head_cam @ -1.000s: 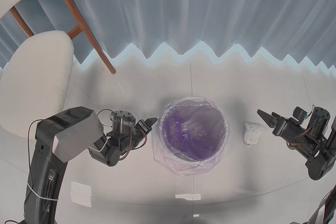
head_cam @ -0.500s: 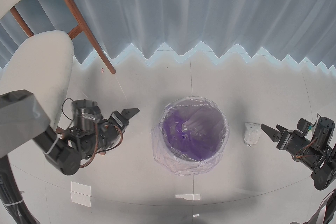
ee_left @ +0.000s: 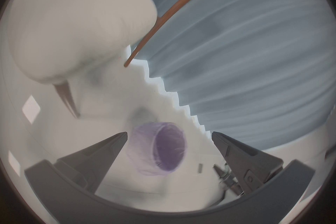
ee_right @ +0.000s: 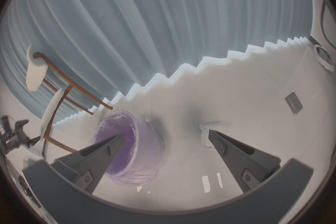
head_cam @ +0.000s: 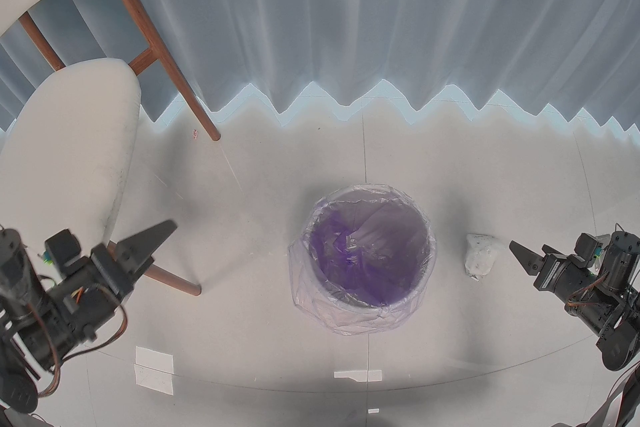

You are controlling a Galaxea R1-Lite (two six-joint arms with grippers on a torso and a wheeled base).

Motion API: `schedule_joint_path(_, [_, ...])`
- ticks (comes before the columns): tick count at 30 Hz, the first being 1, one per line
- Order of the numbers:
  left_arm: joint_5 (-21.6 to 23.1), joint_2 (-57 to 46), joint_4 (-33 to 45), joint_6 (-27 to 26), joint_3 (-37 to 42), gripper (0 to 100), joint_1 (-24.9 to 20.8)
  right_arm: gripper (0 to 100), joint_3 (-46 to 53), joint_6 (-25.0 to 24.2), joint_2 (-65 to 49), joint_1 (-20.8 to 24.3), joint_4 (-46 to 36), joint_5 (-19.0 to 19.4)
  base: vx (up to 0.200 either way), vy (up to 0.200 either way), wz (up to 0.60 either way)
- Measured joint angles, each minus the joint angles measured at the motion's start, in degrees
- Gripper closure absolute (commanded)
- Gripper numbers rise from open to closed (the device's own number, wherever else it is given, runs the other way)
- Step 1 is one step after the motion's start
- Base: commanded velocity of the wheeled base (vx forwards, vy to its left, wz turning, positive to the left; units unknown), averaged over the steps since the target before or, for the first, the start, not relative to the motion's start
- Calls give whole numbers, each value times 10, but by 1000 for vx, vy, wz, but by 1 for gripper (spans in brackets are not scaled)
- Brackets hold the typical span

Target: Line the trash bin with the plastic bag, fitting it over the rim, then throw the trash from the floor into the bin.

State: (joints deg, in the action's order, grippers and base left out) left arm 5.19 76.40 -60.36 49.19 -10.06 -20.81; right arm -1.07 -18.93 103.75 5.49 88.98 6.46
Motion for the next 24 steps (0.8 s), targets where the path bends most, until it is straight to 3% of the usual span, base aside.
schedule_joint_path(4, [-2,-108,36,-108,64,0,20,0,0,-8,-9,5,-8,-33,0,0,0])
schedule_joint_path(8, [-10,-221,139,-210,85,0,39,0,1,-22,-27,27,-54,-80,0,0,0])
schedule_joint_path(18, [-51,-506,482,-379,90,0,79,0,1,-86,-112,121,-170,-179,0,0,0])
schedule_joint_path(24, [-70,-635,595,-439,91,0,157,0,1,-114,-211,114,-250,-223,0,0,0])
